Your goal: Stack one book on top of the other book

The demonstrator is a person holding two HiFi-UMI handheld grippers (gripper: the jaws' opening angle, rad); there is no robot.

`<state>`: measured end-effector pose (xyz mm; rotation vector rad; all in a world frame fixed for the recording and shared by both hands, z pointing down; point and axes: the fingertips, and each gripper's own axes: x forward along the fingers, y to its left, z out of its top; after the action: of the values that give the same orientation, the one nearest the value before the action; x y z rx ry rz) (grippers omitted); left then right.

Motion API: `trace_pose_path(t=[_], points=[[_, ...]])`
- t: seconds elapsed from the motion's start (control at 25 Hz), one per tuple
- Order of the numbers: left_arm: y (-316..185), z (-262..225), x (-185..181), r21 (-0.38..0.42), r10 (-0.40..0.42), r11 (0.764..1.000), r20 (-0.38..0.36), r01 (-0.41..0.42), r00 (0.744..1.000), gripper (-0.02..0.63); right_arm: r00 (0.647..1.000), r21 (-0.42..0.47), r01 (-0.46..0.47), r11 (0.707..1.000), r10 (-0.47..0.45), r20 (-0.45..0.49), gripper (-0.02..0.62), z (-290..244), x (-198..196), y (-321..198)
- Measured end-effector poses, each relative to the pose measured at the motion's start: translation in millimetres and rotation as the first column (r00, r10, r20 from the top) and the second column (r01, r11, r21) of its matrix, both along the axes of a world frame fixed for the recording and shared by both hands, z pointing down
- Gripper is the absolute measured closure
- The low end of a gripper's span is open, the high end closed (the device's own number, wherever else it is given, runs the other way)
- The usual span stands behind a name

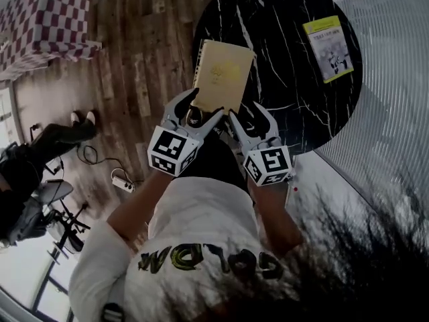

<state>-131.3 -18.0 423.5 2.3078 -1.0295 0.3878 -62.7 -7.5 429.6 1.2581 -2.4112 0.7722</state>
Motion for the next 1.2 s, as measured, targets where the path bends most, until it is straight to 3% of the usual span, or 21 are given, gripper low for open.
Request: trace_pose_path(t=[0.4,0.68,0.88,1.2], points=[[20,-101,14,0.15,0.046,0.988,-0.086,-0.033,0.995,0.41,0.999,0.18,0.03,0.983,-0.037,0.037,0.496,-106,-4,8],[21,-168,20,0.275,0.06,0.962,-0.198,-0.003,0.978,0.516,0.998,0.332,0.016,0.943,-0.035,0.051,0.573,-177,-1,8],[24,-202,29,0.353,0.11,0.935,-0.216,-0.028,0.97,0.602,0.993,0.381,0.025,0.924,-0.065,0.093,0.592,-215,-4,15],[42,-232,40,0.416,0.141,0.909,-0.236,-0.031,0.961,0.603,0.99,0.456,0.023,0.89,-0.083,0.113,0.593,-251,-6,26]])
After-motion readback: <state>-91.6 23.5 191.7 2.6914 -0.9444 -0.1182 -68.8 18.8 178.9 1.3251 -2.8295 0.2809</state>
